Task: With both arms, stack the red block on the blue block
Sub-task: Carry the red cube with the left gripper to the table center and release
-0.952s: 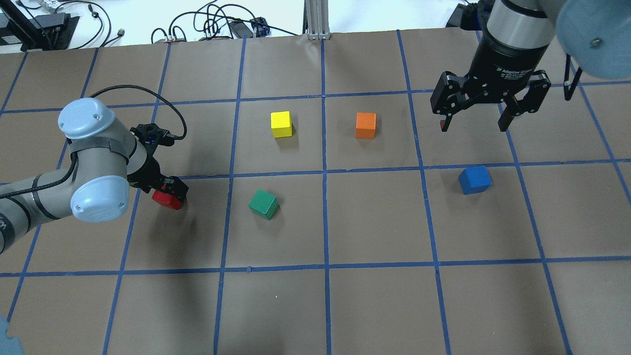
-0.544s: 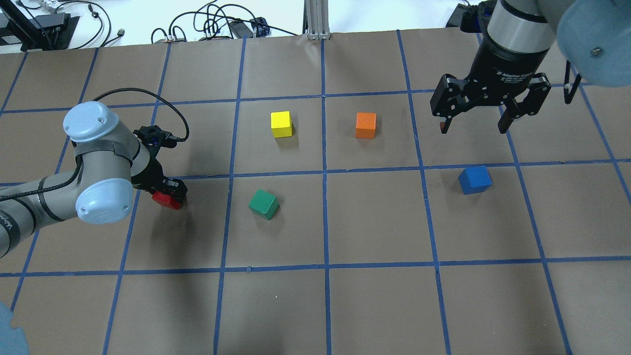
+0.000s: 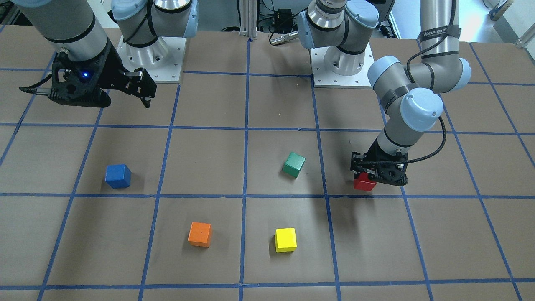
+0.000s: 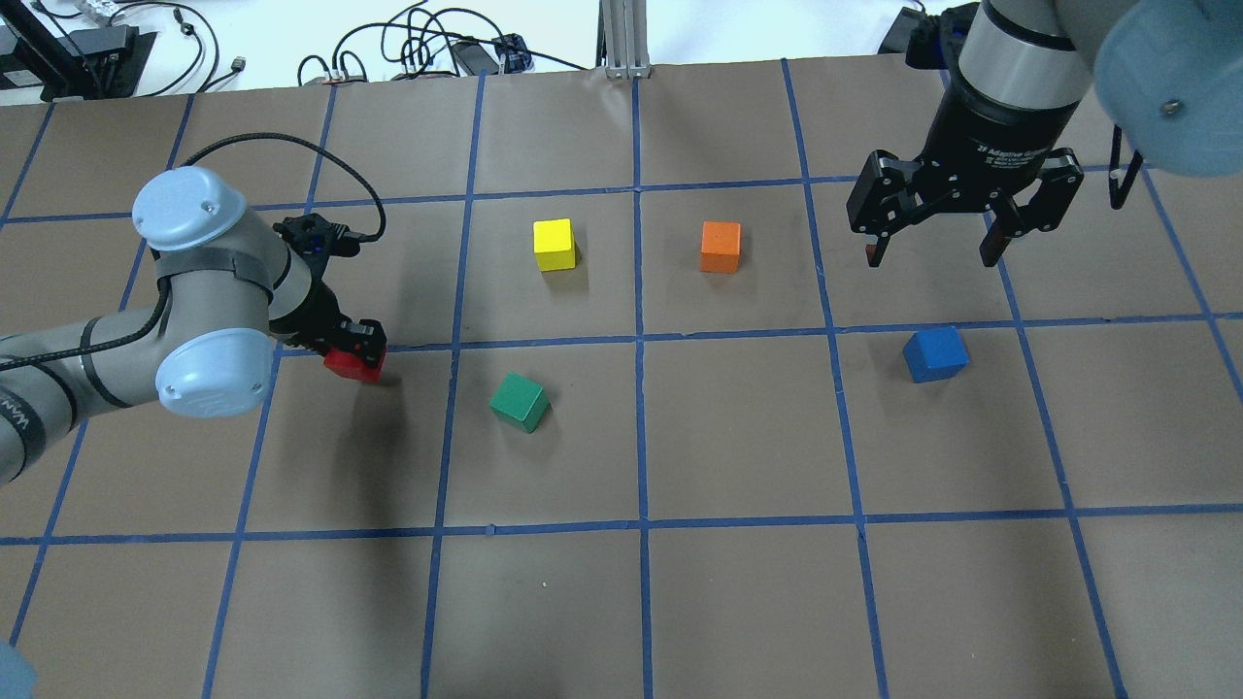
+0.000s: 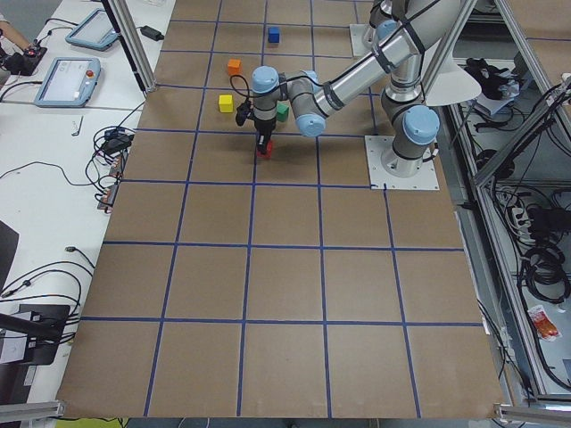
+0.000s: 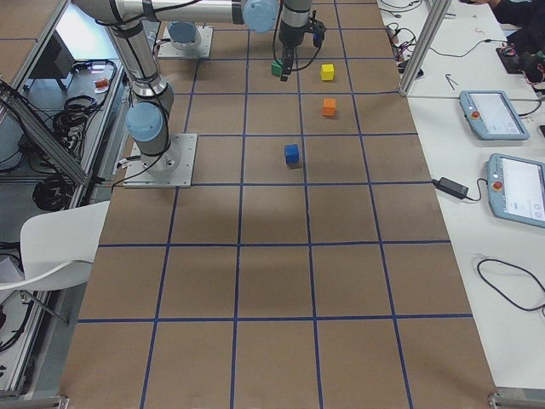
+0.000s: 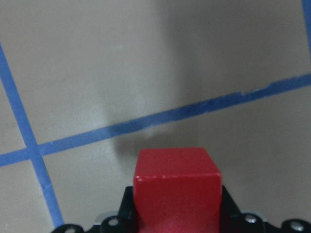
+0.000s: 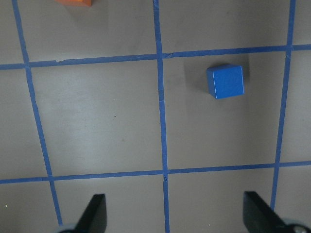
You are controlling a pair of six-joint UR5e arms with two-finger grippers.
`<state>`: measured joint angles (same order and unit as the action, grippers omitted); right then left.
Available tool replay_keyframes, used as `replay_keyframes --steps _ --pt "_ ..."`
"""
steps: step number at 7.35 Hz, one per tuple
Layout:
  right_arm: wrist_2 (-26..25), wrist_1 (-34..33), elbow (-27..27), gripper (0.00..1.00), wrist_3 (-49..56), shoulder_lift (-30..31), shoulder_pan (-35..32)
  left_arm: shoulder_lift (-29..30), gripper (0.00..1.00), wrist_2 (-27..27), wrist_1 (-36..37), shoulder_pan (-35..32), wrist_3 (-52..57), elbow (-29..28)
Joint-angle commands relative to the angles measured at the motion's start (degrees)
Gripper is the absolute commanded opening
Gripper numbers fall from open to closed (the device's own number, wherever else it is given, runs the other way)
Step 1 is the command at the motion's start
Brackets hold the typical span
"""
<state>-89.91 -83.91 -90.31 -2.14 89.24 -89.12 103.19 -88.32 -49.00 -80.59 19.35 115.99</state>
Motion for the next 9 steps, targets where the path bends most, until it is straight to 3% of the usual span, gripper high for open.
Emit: replay_keyframes --steps 1,2,4,6,8,9 --pt "0.0 -0.1 -0.3 1.0 -0.1 0.1 0.0 1.6 0.0 1.1 -9.6 -13.3 -19.7 -11.0" --pt "0.0 -0.2 -0.3 1.0 -0.1 0.1 0.0 4.2 0.0 1.9 -11.7 -18.9 -29.4 -15.3" --pt "0.0 -0.2 -0.3 1.0 -0.1 0.1 0.0 9.7 0.0 2.5 -10.7 -27.7 -43.0 -17.7" --pt "-0.1 -1.5 -0.3 1.0 0.1 0.0 0.1 14.5 0.0 2.6 -4.6 -29.5 -48.0 -19.0" --pt "-0.2 -1.7 -0.4 1.0 0.1 0.0 0.1 17.8 0.0 2.3 -4.1 -31.1 -48.3 -20.6" --pt "-0.3 -1.7 -0.5 1.0 0.1 -0.1 0.1 18.3 0.41 2.1 -3.5 -31.2 -47.7 -20.7"
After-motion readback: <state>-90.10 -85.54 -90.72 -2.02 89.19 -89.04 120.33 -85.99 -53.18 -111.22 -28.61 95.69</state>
